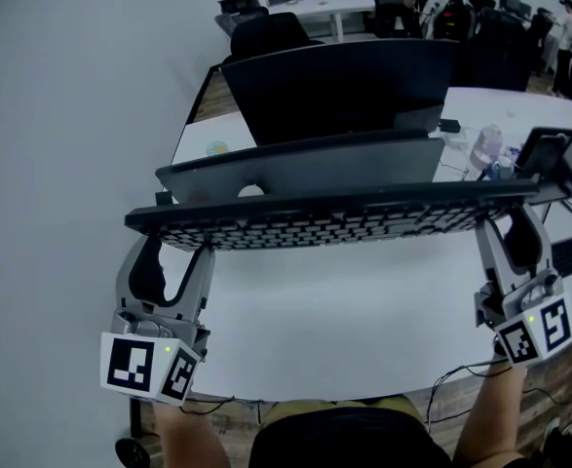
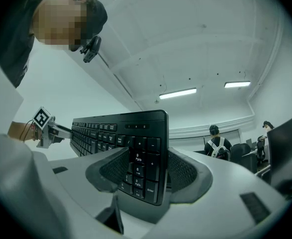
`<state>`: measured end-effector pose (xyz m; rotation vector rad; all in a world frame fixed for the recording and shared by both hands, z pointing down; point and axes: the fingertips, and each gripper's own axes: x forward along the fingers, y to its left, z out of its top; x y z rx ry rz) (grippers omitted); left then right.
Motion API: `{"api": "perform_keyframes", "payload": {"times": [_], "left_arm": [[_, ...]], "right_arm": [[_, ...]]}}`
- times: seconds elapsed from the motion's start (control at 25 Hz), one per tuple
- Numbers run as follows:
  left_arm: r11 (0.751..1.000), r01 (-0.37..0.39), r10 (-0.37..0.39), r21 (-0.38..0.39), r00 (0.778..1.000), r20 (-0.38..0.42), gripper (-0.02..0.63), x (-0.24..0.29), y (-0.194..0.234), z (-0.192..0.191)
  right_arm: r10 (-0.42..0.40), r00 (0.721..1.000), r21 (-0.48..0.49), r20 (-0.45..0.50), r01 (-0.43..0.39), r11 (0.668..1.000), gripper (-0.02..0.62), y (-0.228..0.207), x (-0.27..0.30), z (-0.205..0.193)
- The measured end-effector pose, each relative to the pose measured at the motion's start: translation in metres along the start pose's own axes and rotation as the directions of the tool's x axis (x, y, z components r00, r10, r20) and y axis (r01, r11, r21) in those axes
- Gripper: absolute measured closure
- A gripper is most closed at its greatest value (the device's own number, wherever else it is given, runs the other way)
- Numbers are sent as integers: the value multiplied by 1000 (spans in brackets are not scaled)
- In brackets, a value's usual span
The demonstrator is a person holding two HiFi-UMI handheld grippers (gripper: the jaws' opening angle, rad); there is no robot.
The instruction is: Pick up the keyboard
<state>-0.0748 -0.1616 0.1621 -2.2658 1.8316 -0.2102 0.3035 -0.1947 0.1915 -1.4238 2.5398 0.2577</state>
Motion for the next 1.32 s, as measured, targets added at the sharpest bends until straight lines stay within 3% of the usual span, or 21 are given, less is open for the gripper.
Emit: {"api": "perform_keyframes", "payload": {"times": [0.96, 1.32], "left_arm": [[1000, -19, 19, -20, 1000, 13, 314, -8, 12, 2], [1000, -11, 12, -24, 1000, 11, 314, -1, -6, 2]], "right_arm": [[-7, 1000, -34, 10, 7, 999, 364, 11, 6, 12], [-11, 1000, -49, 14, 12, 999, 363, -6, -2, 13]]}}
